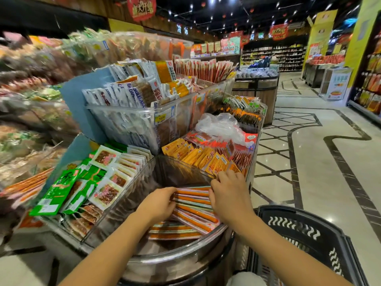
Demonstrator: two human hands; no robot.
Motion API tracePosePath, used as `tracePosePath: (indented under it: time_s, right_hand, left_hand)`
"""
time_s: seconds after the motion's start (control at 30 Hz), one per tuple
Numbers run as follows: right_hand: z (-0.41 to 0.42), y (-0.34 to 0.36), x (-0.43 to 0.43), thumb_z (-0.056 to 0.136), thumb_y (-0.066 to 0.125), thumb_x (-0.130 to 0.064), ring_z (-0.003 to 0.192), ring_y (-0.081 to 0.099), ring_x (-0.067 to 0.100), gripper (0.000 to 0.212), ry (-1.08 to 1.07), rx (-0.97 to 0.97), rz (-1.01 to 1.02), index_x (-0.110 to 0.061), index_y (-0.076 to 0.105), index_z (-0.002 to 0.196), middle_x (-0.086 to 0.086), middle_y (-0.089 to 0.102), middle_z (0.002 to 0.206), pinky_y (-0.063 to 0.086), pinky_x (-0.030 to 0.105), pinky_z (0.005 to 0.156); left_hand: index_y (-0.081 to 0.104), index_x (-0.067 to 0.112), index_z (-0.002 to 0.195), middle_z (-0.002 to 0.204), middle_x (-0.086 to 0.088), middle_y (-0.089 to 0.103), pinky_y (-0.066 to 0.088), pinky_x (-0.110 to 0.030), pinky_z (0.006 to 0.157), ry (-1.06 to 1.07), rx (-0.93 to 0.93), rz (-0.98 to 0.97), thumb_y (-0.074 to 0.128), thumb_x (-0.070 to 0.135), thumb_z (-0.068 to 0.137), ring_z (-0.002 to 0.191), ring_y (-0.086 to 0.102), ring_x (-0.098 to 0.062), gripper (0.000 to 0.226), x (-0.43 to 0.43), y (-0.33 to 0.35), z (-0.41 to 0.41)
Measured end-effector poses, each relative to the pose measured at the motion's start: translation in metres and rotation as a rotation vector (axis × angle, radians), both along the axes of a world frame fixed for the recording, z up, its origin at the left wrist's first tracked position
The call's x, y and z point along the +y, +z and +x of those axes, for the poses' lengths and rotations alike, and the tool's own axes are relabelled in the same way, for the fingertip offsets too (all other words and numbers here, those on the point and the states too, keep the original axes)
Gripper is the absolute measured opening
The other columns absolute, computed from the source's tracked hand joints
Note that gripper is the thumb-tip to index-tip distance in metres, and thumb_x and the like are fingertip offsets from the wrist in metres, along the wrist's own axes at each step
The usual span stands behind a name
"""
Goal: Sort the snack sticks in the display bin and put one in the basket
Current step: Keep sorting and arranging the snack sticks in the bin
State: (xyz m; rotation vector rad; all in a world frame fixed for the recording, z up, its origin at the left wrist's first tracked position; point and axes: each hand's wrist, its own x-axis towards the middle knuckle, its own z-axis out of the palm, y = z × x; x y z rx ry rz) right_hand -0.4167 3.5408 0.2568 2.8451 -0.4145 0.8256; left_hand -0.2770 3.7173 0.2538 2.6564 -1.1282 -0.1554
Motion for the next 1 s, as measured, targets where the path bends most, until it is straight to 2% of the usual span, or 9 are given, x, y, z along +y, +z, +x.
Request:
tracePosePath:
  time_s: [0.17, 0.27, 0.33, 0.4, 0.47, 0.53, 0.6, 0.77, 1.0]
  right_hand:
    - [-0.005, 0.017, 0.012, 0.083, 0.073, -0.036, 0.084, 0.055, 0.026, 0.019, -0.018, 0.101, -0.057, -0.018, 0.072, 0.076, 0.003, 0.062, 0.084, 0.046, 0.043, 0.078]
    - [-0.006, 0.036, 0.023, 0.097, 0.052, -0.041, 0.108, 0.053, 0.028, 0.029, -0.015, 0.275, -0.020, -0.019, 0.071, 0.102, 0.005, 0.062, 0.107, 0.040, 0.047, 0.100]
    - [-0.002, 0.046, 0.029, 0.097, 0.046, -0.050, 0.119, 0.051, 0.031, 0.040, -0.006, 0.410, 0.053, -0.020, 0.067, 0.115, 0.007, 0.062, 0.117, 0.031, 0.057, 0.112]
    - [0.002, 0.050, 0.036, 0.094, 0.045, -0.062, 0.127, 0.050, 0.032, 0.057, 0.041, 0.453, 0.154, -0.023, 0.059, 0.132, 0.007, 0.061, 0.131, 0.031, 0.059, 0.114]
    - [0.001, 0.054, 0.046, 0.091, 0.046, -0.069, 0.136, 0.044, 0.033, 0.075, 0.101, 0.467, 0.242, -0.024, 0.040, 0.151, 0.009, 0.050, 0.148, 0.035, 0.051, 0.113]
    - [-0.005, 0.058, 0.056, 0.090, 0.045, -0.071, 0.142, 0.037, 0.034, 0.084, 0.134, 0.447, 0.232, -0.024, 0.026, 0.157, 0.010, 0.040, 0.156, 0.033, 0.050, 0.115]
    - [-0.013, 0.061, 0.062, 0.091, 0.044, -0.070, 0.145, 0.032, 0.034, 0.085, 0.145, 0.426, 0.215, -0.024, 0.021, 0.159, 0.011, 0.033, 0.160, 0.029, 0.051, 0.117]
    - [-0.032, 0.069, 0.067, 0.095, 0.037, -0.070, 0.151, 0.022, 0.030, 0.083, 0.137, 0.405, 0.196, -0.025, 0.013, 0.161, 0.007, 0.021, 0.166, 0.021, 0.052, 0.119]
    - [-0.030, 0.070, 0.077, 0.096, 0.030, -0.072, 0.152, 0.018, 0.028, 0.082, 0.145, 0.320, 0.157, -0.026, 0.012, 0.161, 0.007, 0.019, 0.167, 0.020, 0.051, 0.119]
  left_hand:
    - [0.050, 0.033, 0.138, 0.131, 0.003, 0.065, 0.053, -0.043, 0.094, 0.042, 0.017, 0.163, 0.053, 0.044, 0.095, 0.115, 0.063, -0.022, 0.044, 0.029, 0.013, -0.013]
    - [0.052, 0.029, 0.129, 0.127, -0.002, 0.063, 0.052, -0.047, 0.094, 0.087, -0.055, 0.235, 0.050, 0.048, 0.095, 0.115, 0.060, -0.026, 0.039, 0.042, 0.026, -0.022]
    - [0.052, 0.025, 0.124, 0.128, -0.004, 0.061, 0.051, -0.047, 0.095, 0.130, -0.138, 0.232, 0.050, 0.049, 0.095, 0.117, 0.057, -0.028, 0.038, 0.047, 0.036, -0.029]
    - [0.048, 0.024, 0.135, 0.140, -0.005, 0.055, 0.046, -0.046, 0.103, 0.149, -0.253, 0.220, 0.046, 0.055, 0.095, 0.127, 0.051, -0.030, 0.050, 0.053, 0.045, -0.040]
    - [0.037, 0.023, 0.150, 0.156, -0.009, 0.040, 0.034, -0.047, 0.113, 0.161, -0.352, 0.208, 0.039, 0.059, 0.097, 0.141, 0.039, -0.033, 0.064, 0.059, 0.054, -0.053]
    - [0.027, 0.023, 0.157, 0.165, -0.009, 0.024, 0.023, -0.048, 0.120, 0.183, -0.391, 0.190, 0.033, 0.062, 0.098, 0.150, 0.025, -0.031, 0.071, 0.065, 0.062, -0.066]
    - [0.021, 0.023, 0.159, 0.167, -0.009, 0.016, 0.016, -0.050, 0.123, 0.195, -0.393, 0.182, 0.030, 0.065, 0.098, 0.153, 0.018, -0.030, 0.075, 0.072, 0.067, -0.078]
    - [0.016, 0.024, 0.161, 0.168, -0.009, 0.013, 0.013, -0.053, 0.123, 0.235, -0.411, 0.160, 0.030, 0.066, 0.098, 0.154, 0.014, -0.031, 0.077, 0.084, 0.074, -0.098]
    - [0.015, 0.024, 0.161, 0.168, -0.009, 0.016, 0.015, -0.051, 0.123, 0.244, -0.474, 0.112, 0.026, 0.067, 0.097, 0.153, 0.017, -0.031, 0.078, 0.085, 0.076, -0.098]
